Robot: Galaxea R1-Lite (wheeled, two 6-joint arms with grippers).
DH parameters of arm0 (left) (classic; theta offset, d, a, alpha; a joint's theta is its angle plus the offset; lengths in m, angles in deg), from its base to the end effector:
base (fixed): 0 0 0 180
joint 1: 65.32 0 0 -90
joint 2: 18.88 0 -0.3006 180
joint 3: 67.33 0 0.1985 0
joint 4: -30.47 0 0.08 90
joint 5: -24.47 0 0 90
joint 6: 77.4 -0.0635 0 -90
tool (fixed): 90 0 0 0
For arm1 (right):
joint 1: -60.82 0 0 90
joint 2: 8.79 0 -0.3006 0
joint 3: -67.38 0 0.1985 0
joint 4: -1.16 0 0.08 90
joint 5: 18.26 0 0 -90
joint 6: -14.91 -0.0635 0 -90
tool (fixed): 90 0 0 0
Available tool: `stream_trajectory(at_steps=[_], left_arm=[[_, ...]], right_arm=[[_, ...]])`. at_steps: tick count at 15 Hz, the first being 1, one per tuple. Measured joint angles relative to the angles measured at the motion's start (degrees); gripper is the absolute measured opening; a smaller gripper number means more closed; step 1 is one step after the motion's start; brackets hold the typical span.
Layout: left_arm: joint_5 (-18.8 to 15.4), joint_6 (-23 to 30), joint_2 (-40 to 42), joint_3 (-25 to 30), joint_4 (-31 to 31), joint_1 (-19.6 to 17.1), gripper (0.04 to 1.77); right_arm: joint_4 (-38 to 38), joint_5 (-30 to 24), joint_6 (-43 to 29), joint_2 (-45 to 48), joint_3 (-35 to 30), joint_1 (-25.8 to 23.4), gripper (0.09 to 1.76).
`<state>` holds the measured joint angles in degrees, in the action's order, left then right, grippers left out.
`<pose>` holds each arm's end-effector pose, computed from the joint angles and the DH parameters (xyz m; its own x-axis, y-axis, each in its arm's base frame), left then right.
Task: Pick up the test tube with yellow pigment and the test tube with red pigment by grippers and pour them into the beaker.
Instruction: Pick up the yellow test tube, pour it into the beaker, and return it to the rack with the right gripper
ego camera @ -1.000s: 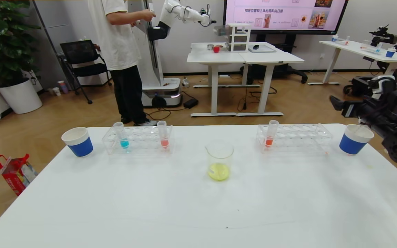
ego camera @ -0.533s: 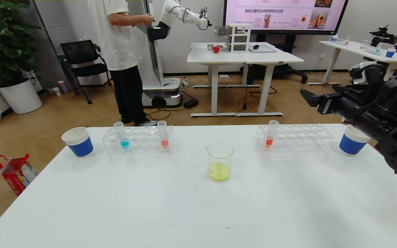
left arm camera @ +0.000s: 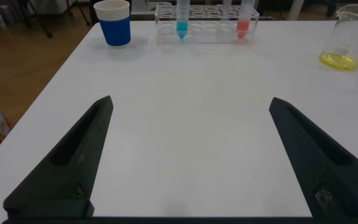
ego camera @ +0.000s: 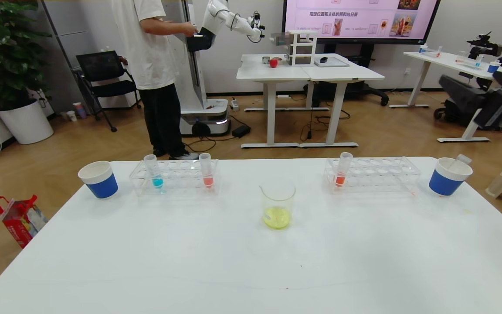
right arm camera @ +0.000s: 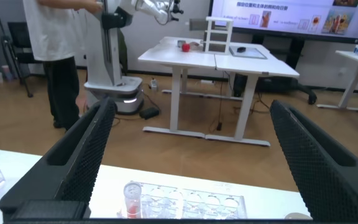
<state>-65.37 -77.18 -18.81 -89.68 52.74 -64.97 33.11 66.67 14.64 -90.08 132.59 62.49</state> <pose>0.0264 0.0000 0.0757 1.0000 -0.0033 0.0026 0.0033 1.0000 -0.0038 0.2827 0.0139 0.2813 0.9551 0.1163 0.2724 -0.1153 0.9931 -0.0196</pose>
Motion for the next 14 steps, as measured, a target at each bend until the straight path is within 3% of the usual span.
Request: stream_trajectory(at_steps=[10, 14], left_arm=[[0.0, 0.0, 0.0, 0.0, 0.02, 0.0, 1.75], [0.0, 0.0, 0.0, 0.0, 0.0, 0.0, 1.75]], right_arm=[[-32.89, 2.57, -2.34, 50.31, -13.21, -1.05, 1.73], [-43.06, 2.57, 0.51, 67.84, -17.98, -1.18, 1.74]])
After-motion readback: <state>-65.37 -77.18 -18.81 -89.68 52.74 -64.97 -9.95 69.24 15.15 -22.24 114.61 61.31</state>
